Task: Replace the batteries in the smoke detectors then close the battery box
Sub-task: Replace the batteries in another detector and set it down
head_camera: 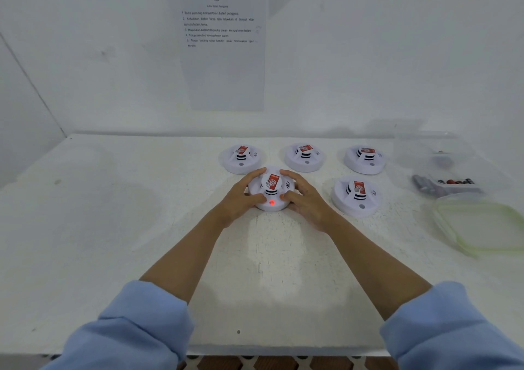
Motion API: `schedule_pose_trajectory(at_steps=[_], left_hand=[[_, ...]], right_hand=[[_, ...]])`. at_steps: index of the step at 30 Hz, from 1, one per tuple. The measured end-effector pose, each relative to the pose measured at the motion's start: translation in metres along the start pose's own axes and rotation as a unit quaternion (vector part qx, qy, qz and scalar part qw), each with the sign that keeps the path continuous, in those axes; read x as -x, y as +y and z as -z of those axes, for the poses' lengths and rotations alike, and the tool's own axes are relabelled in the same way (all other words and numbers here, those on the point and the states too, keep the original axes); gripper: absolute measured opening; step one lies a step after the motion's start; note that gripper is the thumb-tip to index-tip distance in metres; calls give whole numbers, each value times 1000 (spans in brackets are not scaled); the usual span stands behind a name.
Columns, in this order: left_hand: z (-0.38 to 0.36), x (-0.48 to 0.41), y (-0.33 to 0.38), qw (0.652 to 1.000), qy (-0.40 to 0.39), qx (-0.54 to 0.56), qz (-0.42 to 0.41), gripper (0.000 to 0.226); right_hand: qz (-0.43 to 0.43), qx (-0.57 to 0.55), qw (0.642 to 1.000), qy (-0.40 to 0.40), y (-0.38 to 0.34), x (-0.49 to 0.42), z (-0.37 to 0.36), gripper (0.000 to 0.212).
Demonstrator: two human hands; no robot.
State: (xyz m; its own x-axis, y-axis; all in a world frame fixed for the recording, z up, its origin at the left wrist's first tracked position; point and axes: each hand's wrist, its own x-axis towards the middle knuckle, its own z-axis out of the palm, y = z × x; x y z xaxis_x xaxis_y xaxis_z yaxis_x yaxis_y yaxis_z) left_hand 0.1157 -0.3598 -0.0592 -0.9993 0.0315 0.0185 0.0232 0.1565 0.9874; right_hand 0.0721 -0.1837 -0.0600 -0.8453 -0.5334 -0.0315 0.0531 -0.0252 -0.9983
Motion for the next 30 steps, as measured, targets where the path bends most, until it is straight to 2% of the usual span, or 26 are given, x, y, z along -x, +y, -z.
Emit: schedule_pose_trajectory(at_steps=[12, 16, 22, 25, 30], left_hand=[[-2, 2, 4, 999, 7, -30, 14, 54], [-5, 2, 8, 999, 9, -42, 27, 58], [-17, 6, 11, 995, 12, -94, 41, 65], [-19, 6, 10, 987, 27, -141, 67, 77], [-23, 4, 8, 986, 24, -141, 85, 85]], right_hand=[[11, 31, 999, 19, -7, 7, -4, 43], [31, 77, 996, 33, -11, 11, -4, 44], [44, 137, 988, 55, -8, 13, -2, 51], [40, 159, 985, 55, -6, 13, 2, 52], [16, 170, 984, 47, -1, 12, 4, 51]])
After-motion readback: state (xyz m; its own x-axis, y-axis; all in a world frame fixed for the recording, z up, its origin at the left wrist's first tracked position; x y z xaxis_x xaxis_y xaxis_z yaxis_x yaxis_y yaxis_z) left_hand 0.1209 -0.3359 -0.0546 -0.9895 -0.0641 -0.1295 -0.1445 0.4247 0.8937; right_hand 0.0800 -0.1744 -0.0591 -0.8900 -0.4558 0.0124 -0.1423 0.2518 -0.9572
